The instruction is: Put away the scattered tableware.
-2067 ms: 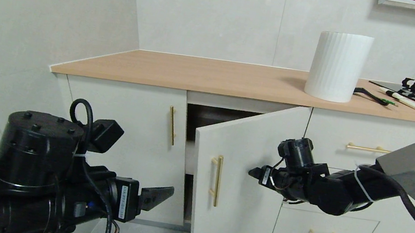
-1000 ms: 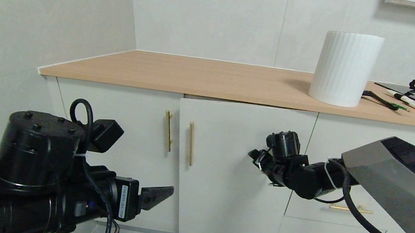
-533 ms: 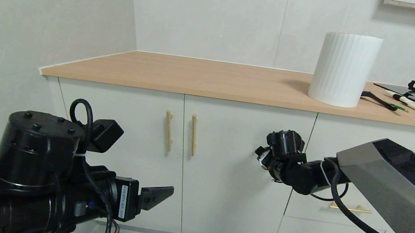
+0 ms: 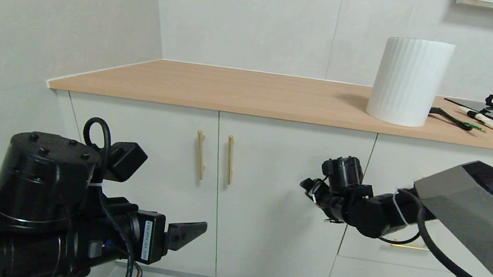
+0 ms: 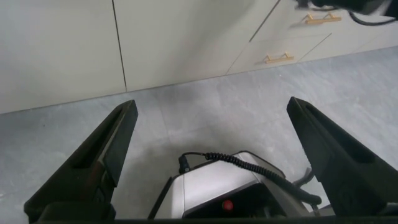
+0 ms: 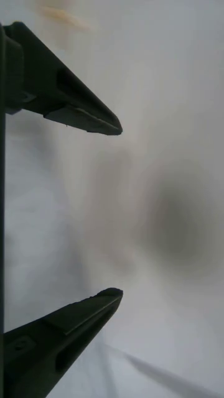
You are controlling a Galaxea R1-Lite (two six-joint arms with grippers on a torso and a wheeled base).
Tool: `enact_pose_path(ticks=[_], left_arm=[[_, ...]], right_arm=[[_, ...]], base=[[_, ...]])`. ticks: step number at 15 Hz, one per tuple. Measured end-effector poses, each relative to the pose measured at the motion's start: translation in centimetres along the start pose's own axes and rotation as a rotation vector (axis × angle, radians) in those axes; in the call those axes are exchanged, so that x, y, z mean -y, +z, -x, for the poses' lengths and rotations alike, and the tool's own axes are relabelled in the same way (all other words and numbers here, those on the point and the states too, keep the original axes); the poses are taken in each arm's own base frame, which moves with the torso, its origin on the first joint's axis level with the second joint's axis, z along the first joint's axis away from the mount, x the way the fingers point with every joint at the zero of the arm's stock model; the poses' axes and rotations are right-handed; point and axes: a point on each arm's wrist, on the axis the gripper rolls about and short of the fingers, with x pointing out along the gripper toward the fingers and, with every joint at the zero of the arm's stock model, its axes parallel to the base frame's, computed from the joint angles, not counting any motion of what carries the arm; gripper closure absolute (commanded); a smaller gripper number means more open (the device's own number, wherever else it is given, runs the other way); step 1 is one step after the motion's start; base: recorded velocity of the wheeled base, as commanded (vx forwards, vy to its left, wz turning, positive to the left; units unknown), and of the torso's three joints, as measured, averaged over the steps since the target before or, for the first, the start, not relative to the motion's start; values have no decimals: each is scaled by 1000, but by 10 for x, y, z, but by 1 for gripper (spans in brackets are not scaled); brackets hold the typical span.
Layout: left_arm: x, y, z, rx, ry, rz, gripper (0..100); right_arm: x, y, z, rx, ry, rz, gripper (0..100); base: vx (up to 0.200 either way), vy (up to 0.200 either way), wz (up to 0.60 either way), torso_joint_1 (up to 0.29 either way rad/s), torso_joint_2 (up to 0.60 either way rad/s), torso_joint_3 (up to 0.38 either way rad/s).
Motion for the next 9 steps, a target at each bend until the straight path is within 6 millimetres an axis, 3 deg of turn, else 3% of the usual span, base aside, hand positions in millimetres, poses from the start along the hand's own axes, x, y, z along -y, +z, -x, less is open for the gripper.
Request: enact_pose_path(ticks=[4, 9], left_arm=[[0, 0, 1, 4, 0, -1, 0], [-4, 16, 23, 139, -14, -11, 0]], right_arm=[[3, 4, 81, -195, 222, 118, 0], [10, 29, 176, -44, 315, 242, 0]], base=[[0, 0, 0, 0, 0, 0], [0, 0, 0, 0, 0, 0]])
